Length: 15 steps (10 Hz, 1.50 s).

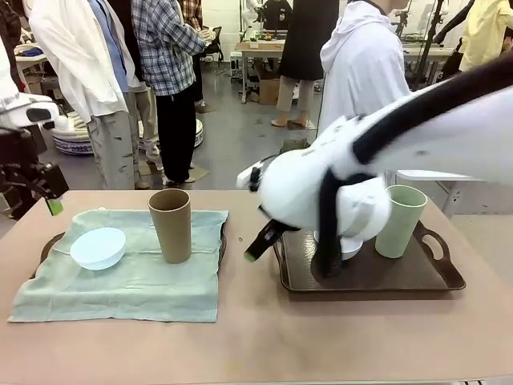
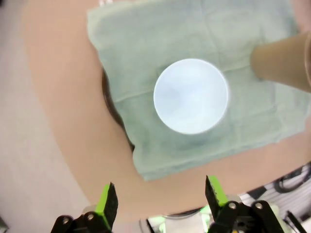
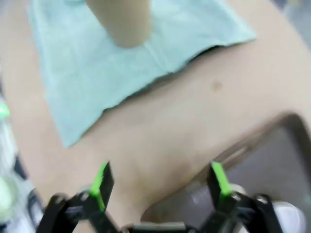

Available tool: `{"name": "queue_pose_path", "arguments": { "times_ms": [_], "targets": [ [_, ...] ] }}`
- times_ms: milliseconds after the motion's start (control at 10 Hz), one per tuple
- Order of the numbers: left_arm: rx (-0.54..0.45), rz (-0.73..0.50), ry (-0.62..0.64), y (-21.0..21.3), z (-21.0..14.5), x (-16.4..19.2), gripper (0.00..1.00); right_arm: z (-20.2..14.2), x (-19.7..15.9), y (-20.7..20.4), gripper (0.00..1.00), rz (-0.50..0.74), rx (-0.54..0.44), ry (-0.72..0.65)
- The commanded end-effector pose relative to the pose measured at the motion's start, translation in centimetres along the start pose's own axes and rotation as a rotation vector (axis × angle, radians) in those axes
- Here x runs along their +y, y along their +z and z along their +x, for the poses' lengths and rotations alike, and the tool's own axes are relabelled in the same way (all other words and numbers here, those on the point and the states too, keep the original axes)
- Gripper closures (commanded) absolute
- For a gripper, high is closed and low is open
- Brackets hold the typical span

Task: Set up a tray with a mat and arrange the tableware.
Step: Place the Picnic Bowl and Reusable plastic cup back onto the Handle tray in front of the human's position, then pick up the Picnic Bowl and Reusable plastic cup from the Handle tray in front of the human's position and hold them in the air.

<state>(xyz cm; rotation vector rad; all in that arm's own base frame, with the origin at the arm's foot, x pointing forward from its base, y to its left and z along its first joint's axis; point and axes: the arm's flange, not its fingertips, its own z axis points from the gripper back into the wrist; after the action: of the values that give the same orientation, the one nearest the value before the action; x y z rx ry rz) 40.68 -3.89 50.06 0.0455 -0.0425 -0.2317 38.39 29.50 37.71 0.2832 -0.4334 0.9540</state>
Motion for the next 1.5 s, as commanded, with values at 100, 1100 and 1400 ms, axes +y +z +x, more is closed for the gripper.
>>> {"name": "queue_pose_path", "arguments": {
  "times_ms": [100,1100,1400],
  "targets": [
    [0.044,0.089,-0.039,5.7,0.6,-2.6,0.05,7.7,3.3,10.9,0.0,-0.088,0.066,-0.19],
    [0.032,0.071,-0.035,8.6,1.0,-5.7,0.05,9.8,6.9,14.8,0.0,-0.077,0.207,-0.39],
    [0.032,0.071,-0.035,8.6,1.0,-5.7,0.05,9.8,6.9,14.8,0.0,-0.077,0.207,-0.39]
  ]
}}
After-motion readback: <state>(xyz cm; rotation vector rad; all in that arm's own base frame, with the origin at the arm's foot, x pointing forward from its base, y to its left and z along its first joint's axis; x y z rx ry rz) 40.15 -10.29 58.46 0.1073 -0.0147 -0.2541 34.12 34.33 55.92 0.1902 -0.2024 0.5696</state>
